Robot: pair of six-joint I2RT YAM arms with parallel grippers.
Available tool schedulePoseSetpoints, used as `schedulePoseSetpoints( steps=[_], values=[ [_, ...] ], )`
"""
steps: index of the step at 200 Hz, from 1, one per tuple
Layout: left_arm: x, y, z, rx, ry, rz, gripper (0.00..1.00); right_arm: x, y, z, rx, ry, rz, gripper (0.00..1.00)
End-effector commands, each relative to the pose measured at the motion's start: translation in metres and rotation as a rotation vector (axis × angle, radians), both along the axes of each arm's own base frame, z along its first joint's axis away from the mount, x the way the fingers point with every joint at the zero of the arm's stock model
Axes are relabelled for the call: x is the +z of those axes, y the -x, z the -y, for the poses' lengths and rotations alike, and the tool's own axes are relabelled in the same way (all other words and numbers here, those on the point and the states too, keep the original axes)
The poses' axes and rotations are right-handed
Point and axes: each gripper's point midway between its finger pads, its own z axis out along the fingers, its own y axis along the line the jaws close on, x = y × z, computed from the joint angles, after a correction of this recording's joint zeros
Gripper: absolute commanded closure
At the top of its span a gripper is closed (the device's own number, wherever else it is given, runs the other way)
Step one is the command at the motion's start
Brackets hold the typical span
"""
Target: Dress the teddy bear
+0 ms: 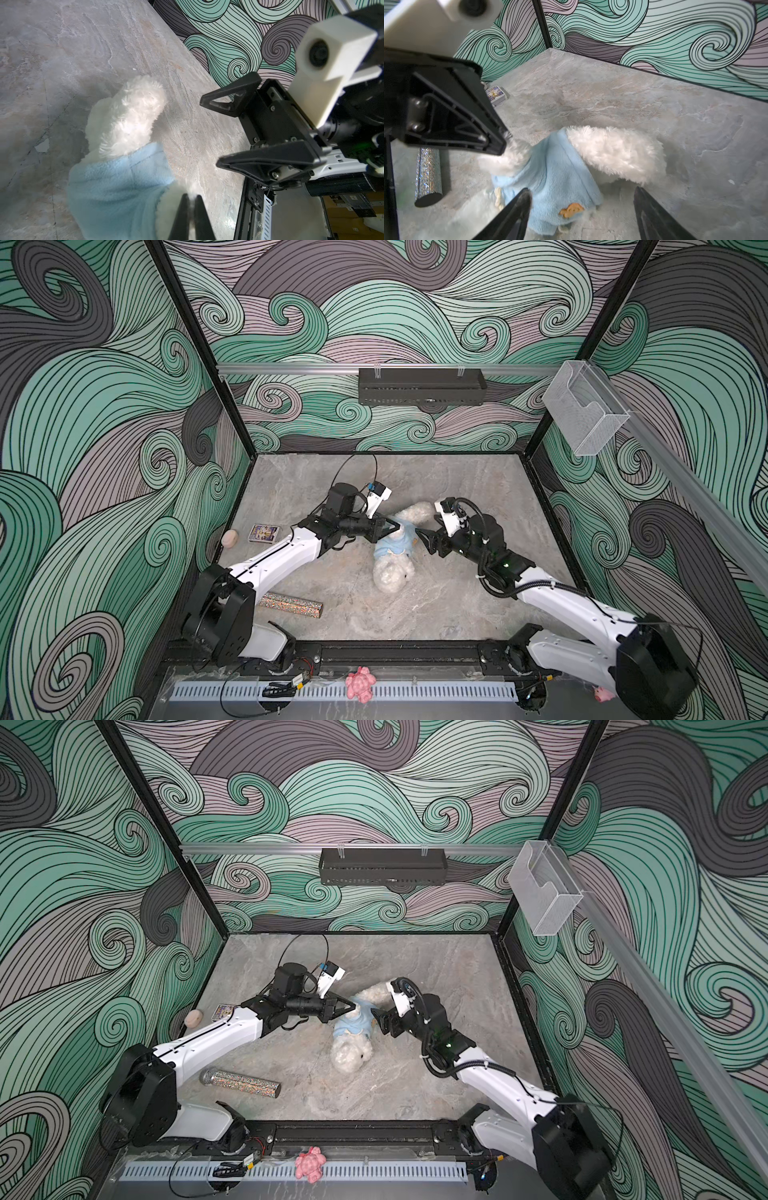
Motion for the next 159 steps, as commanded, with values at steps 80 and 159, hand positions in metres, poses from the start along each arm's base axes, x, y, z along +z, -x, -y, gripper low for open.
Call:
schedulePoseSetpoints(
  steps=[80,159],
  values=[
    [-0.004,-0.017,-0.008,0.065,-0.004,0.003,0.90,-0.054,-0.027,-0.046,0.078,-0.018,-0.238,0.65],
    [0.024,-0.012,-0.010,0.043,0.024,0.104,1.00,-0.073,-0.055,0.008,-0.216,0.046,-0.266,0.97]
  ],
)
